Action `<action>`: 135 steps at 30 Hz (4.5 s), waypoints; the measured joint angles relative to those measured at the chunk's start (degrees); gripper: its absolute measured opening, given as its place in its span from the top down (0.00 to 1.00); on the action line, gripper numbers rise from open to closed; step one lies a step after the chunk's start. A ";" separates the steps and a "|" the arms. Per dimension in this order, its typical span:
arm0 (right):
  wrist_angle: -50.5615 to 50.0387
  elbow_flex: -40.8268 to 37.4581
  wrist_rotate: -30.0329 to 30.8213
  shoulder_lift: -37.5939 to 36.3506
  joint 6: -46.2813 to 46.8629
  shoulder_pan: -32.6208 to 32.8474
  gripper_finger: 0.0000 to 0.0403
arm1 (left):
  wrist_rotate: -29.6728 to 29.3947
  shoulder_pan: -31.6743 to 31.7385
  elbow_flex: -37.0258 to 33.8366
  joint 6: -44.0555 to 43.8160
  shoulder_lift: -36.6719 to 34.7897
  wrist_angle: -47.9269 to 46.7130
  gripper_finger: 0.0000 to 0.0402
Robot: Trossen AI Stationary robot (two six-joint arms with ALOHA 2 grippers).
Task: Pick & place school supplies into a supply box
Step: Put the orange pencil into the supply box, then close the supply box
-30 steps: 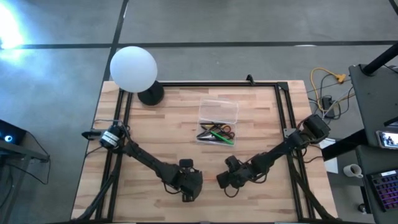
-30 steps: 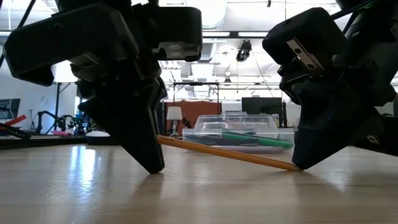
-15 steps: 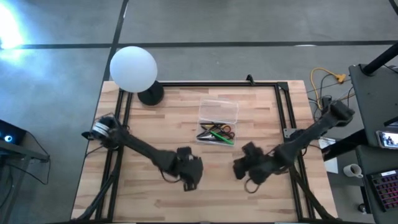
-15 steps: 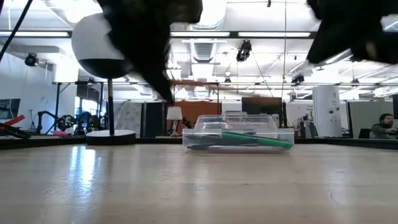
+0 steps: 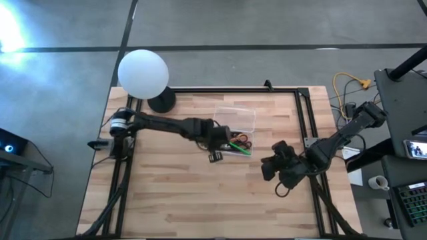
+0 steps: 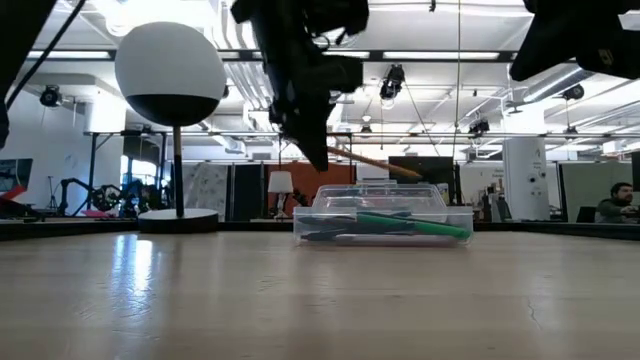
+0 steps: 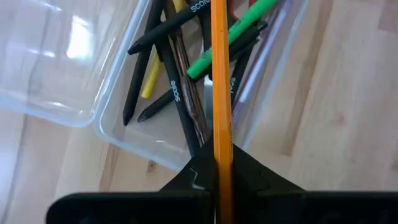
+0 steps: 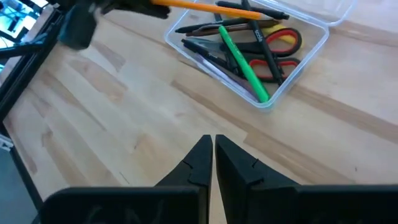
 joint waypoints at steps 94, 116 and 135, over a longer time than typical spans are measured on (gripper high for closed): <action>-18.08 40.33 -62.08 50.85 -61.72 -84.55 0.97 | -1.47 -4.39 -14.73 -23.93 4.90 26.98 0.98; -20.72 39.67 -65.68 43.39 -63.41 -81.22 0.97 | -1.49 -3.87 -14.71 -22.38 4.90 27.25 0.98; -17.65 39.23 -52.06 40.79 -55.93 -83.69 0.97 | -3.25 -5.44 -13.30 -22.04 4.73 26.91 0.98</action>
